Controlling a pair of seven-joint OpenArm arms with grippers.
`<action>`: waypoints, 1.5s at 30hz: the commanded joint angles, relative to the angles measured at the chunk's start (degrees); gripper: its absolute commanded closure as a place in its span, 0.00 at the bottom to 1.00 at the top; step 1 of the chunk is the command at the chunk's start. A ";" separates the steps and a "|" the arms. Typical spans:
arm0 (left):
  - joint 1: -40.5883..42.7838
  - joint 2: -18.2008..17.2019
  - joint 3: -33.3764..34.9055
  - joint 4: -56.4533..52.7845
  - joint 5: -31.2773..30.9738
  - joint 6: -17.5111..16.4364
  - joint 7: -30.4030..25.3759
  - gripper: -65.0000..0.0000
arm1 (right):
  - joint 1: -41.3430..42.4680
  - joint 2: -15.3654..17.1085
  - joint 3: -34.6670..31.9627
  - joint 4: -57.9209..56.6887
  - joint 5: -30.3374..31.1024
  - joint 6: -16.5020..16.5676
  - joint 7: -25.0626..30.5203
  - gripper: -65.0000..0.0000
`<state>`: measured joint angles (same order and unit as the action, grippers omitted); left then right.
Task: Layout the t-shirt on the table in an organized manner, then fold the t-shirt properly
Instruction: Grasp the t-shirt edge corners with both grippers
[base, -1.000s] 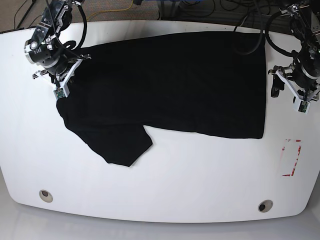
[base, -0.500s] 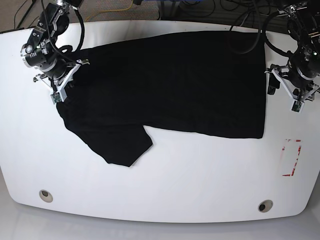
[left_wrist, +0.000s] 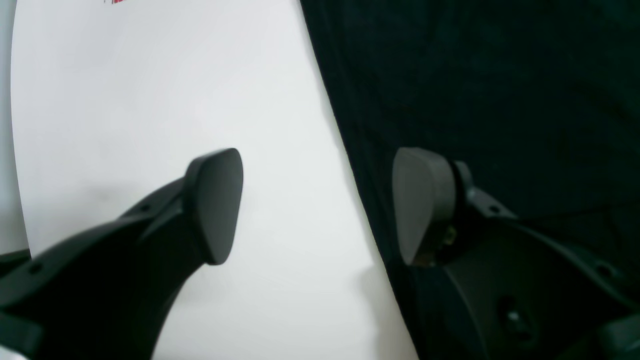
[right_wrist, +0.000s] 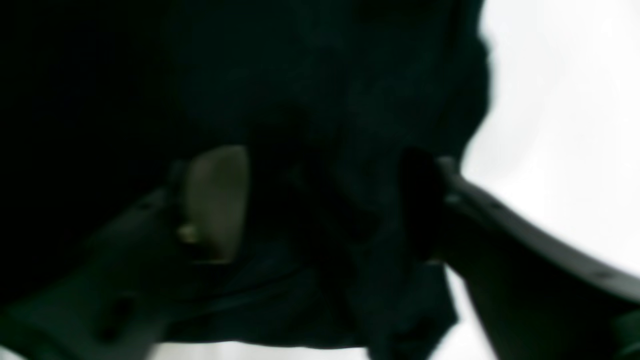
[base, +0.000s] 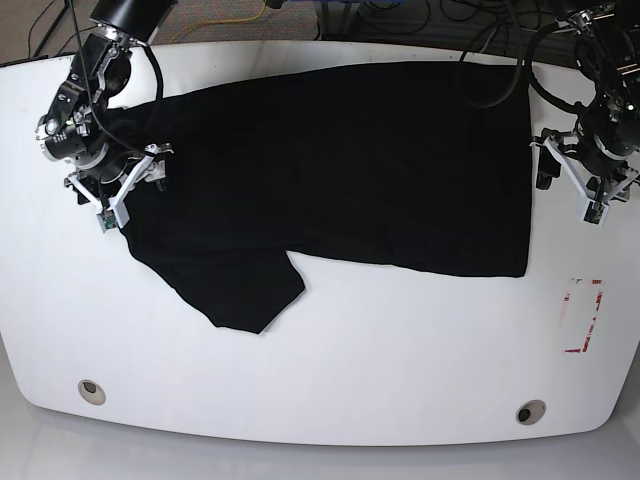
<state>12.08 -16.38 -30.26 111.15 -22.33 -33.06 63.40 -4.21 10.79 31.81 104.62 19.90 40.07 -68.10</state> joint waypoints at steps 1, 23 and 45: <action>-0.52 -0.72 -0.29 0.89 -0.49 0.05 -1.20 0.33 | 0.65 1.30 0.49 1.62 0.98 -0.07 0.80 0.11; -0.25 -0.72 -0.55 1.15 -0.75 -0.04 -1.20 0.33 | -9.73 4.64 8.14 4.88 0.98 -0.07 0.80 0.29; 8.19 6.14 -3.89 1.07 -7.96 -5.93 -1.20 0.50 | -15.44 2.18 7.00 1.54 0.54 -0.07 7.48 0.33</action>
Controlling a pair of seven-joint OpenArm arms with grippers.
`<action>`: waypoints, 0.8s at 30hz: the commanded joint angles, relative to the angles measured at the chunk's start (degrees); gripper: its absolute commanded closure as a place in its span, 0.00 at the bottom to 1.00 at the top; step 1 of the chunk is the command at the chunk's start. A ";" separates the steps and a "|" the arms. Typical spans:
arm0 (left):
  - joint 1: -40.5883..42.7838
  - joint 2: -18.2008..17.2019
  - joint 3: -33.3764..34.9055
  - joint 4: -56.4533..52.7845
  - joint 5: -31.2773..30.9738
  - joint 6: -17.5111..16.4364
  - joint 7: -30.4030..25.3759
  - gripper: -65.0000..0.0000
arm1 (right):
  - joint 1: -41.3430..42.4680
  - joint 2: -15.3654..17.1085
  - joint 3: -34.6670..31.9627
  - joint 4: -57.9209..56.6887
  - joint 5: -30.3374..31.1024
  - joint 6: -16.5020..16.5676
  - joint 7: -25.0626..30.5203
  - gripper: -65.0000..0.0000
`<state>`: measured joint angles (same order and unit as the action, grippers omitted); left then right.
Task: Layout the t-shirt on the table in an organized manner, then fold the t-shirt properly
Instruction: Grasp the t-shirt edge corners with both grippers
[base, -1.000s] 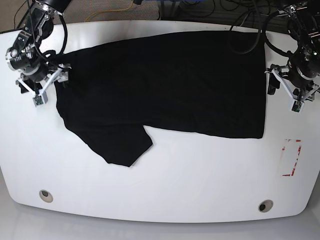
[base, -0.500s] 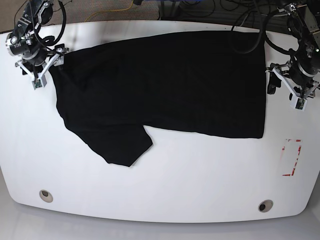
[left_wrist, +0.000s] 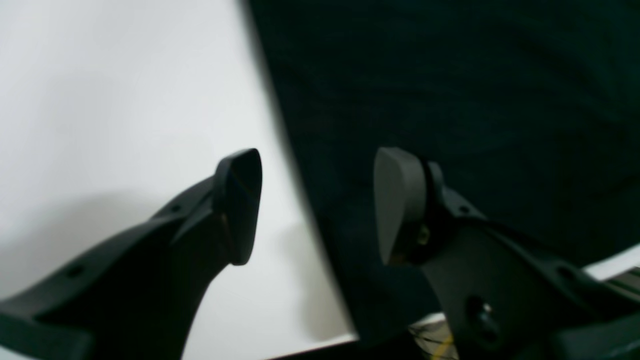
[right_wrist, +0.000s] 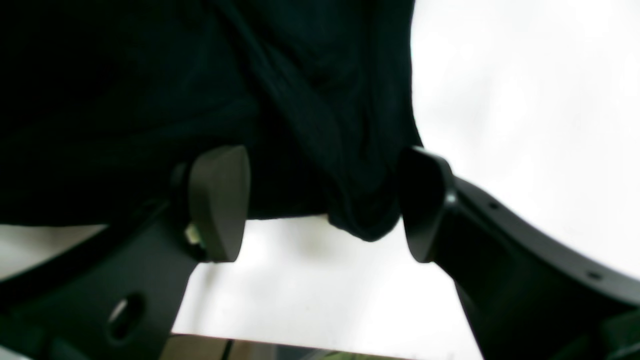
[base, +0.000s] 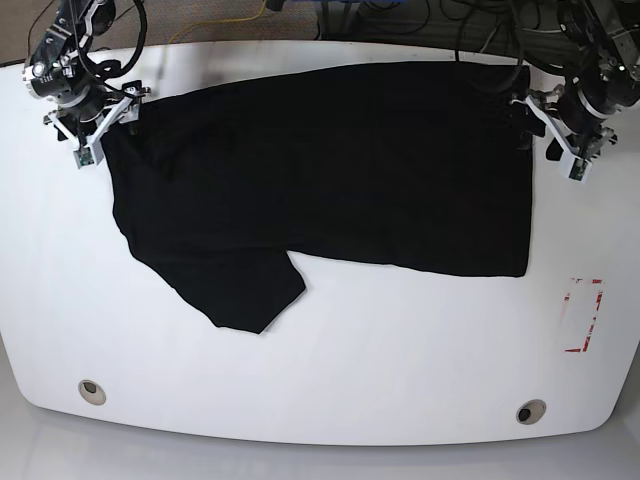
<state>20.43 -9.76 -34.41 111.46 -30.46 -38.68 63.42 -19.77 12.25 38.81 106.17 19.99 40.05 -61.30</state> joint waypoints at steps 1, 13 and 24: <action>-0.16 -0.31 1.14 0.76 1.05 -0.31 -1.22 0.50 | 0.12 0.80 -0.17 -0.98 0.45 -0.05 0.68 0.33; -0.25 -0.04 7.73 0.58 6.24 -0.40 -1.31 0.50 | 0.21 1.24 -0.08 -4.94 0.45 -0.05 4.29 0.34; 0.28 -0.31 8.08 0.41 6.85 -0.40 -1.31 0.51 | 0.30 2.12 -0.08 -6.08 0.45 -0.05 4.81 0.34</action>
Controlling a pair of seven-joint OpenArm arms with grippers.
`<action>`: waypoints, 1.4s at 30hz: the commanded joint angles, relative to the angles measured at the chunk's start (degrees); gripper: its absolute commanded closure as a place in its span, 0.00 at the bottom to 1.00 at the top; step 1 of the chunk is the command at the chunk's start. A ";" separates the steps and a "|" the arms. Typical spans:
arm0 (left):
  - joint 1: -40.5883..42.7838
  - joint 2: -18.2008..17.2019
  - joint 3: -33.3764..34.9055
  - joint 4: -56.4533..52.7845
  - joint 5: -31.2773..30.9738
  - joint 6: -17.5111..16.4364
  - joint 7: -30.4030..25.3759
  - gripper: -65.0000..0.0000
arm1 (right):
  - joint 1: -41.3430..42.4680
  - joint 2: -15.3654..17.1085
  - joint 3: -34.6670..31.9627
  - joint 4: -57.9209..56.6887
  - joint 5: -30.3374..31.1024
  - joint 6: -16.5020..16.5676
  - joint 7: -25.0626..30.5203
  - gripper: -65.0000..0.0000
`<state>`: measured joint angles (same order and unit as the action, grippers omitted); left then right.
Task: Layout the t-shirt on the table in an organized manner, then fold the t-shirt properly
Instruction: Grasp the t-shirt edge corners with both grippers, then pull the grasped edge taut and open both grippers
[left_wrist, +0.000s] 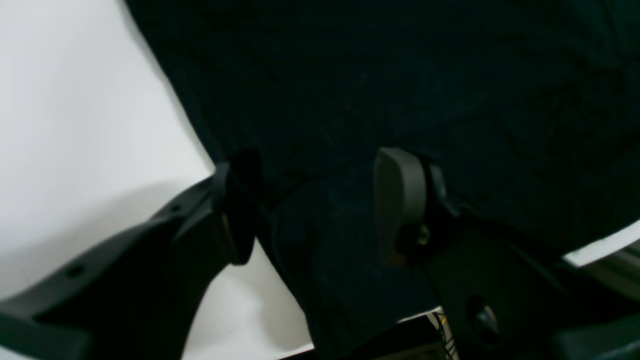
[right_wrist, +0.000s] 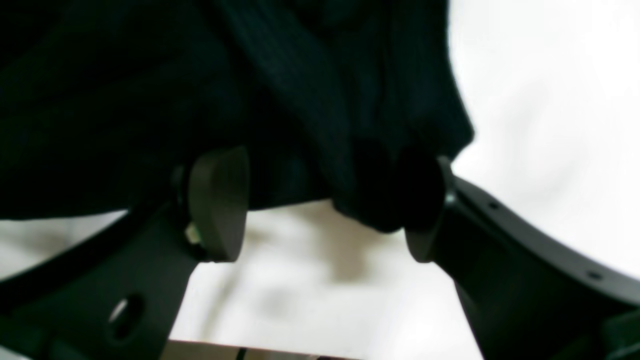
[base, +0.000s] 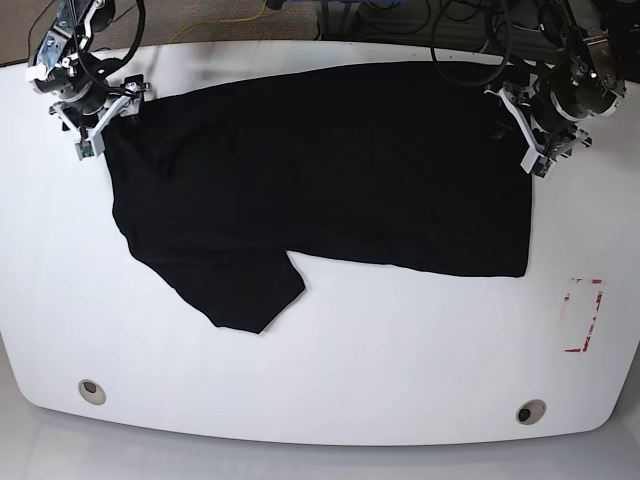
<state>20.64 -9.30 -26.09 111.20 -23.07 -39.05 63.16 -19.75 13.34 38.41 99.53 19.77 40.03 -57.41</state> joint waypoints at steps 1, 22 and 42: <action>0.41 -0.77 -0.24 0.58 -0.53 -0.03 -1.05 0.51 | 0.63 1.03 0.31 0.56 0.67 -0.03 1.01 0.34; 1.11 -0.94 -0.16 -6.10 5.00 -0.95 -1.05 0.86 | 1.15 1.03 0.40 0.56 0.67 -0.03 1.01 0.34; -1.00 -5.25 -0.07 -11.20 11.07 -0.95 -5.27 0.86 | 2.47 1.12 0.31 0.56 -4.96 -0.03 1.01 0.88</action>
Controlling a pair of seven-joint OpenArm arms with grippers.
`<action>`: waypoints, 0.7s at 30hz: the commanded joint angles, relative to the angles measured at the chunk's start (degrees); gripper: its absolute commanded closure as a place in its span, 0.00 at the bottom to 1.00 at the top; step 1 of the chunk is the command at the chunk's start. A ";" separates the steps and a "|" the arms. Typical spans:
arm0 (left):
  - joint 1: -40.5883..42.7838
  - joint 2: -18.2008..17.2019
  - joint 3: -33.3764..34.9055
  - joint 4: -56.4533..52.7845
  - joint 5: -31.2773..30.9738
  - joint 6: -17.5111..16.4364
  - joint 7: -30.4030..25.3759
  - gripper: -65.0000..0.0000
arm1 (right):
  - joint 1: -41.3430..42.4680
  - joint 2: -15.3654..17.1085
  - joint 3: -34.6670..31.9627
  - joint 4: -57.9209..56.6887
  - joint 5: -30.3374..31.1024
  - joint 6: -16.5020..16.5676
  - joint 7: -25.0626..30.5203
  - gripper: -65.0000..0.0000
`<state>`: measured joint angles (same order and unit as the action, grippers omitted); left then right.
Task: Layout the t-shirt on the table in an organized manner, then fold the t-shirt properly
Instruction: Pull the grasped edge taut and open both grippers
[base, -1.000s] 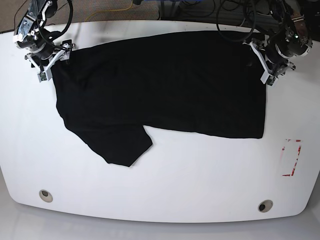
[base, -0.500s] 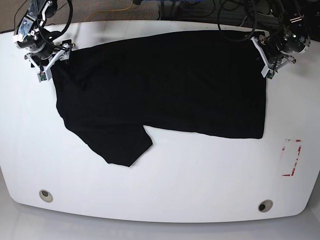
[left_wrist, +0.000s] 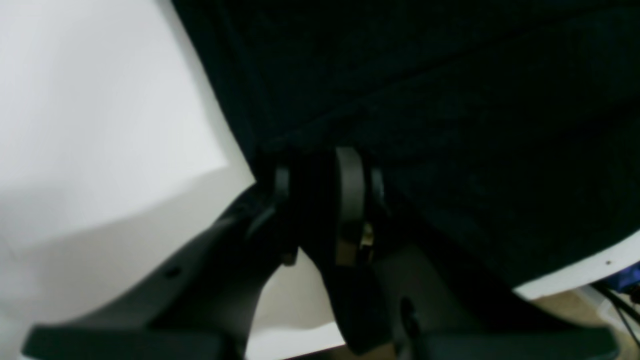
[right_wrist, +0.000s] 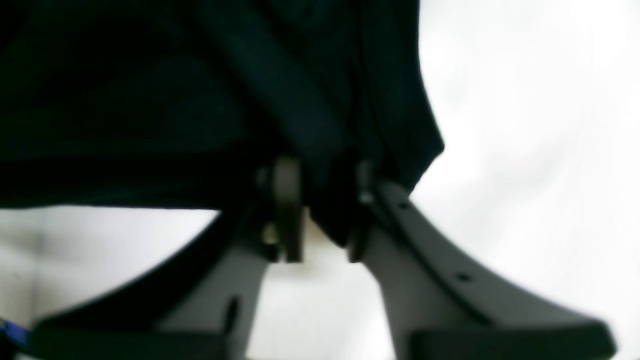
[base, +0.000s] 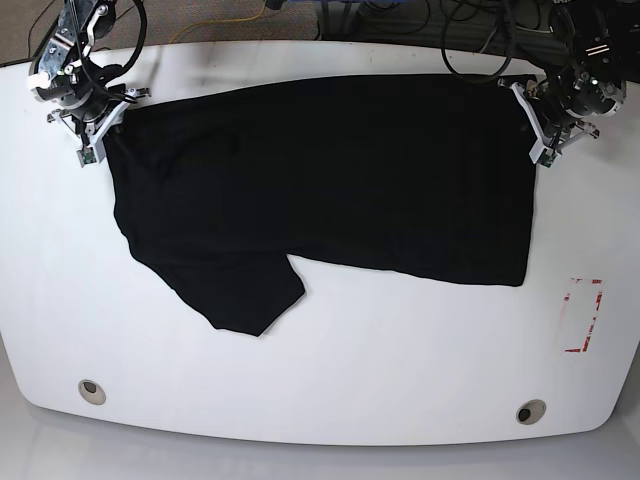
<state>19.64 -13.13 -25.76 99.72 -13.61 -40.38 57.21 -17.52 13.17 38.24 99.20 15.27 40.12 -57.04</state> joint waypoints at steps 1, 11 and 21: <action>-0.25 -1.51 -0.40 0.10 1.61 0.38 0.68 0.86 | 0.42 1.91 0.49 0.98 -0.45 -0.12 0.64 0.88; -0.69 -2.83 -0.31 0.01 1.69 0.38 0.59 0.86 | 0.86 5.16 0.31 0.98 -0.45 -0.12 0.55 0.75; -0.69 -4.06 1.27 0.01 1.43 0.38 0.59 0.86 | 1.83 6.22 0.22 0.89 -0.45 -0.12 0.55 0.29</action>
<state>19.05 -16.10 -24.16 99.13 -12.23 -40.10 57.60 -16.71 18.11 38.15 99.20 14.76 40.27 -57.23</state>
